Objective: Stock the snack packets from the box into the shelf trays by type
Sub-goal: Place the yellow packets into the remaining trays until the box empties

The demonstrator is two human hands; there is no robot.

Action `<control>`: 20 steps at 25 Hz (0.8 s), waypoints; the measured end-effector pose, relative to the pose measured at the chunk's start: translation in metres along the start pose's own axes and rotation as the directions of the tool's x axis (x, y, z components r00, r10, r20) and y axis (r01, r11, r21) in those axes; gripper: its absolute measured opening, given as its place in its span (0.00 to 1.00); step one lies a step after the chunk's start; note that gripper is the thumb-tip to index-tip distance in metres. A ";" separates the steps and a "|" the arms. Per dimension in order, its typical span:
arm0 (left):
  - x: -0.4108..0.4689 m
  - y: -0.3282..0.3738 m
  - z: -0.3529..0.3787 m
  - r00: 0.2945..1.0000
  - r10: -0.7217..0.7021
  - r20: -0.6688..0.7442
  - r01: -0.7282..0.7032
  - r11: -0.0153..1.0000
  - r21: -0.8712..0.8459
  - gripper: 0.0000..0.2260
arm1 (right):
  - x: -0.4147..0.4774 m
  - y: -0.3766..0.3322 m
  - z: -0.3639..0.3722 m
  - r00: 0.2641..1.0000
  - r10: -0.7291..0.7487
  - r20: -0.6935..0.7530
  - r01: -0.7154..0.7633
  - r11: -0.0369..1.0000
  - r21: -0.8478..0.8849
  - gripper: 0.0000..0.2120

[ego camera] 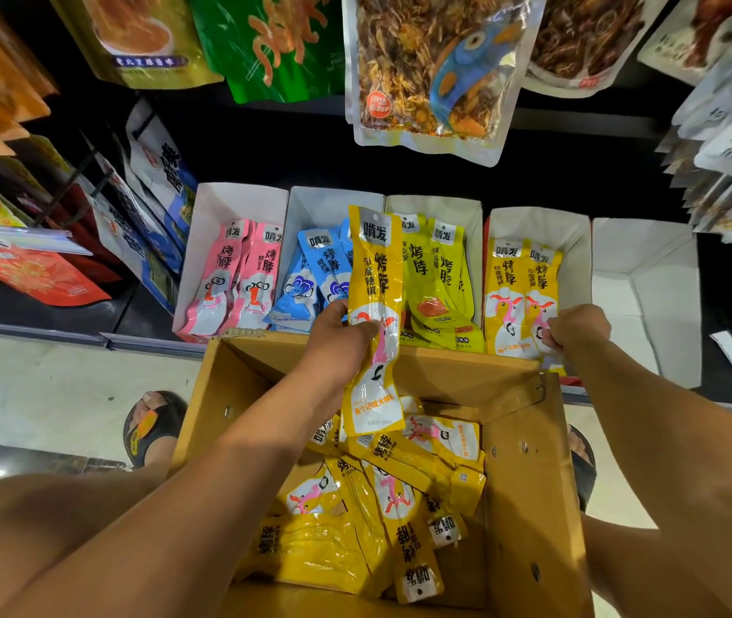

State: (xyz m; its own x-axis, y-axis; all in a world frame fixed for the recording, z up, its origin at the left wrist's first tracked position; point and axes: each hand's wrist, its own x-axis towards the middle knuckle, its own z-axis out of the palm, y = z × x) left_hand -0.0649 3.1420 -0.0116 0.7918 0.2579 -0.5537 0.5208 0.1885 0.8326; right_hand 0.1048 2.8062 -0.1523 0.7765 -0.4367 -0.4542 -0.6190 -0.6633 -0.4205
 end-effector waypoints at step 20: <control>0.002 0.000 -0.003 1.000 0.004 -0.003 -0.004 1.000 0.015 0.09 | -0.021 -0.019 0.014 0.827 -0.535 0.171 0.561 0.769 -0.307 0.22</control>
State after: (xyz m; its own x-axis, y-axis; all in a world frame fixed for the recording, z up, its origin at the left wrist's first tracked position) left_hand -0.0643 3.1452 -0.0128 0.7930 0.2615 -0.5502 0.5224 0.1728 0.8350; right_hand 0.0982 2.8366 -0.1458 0.9536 0.0972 -0.2848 -0.0047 -0.9414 -0.3372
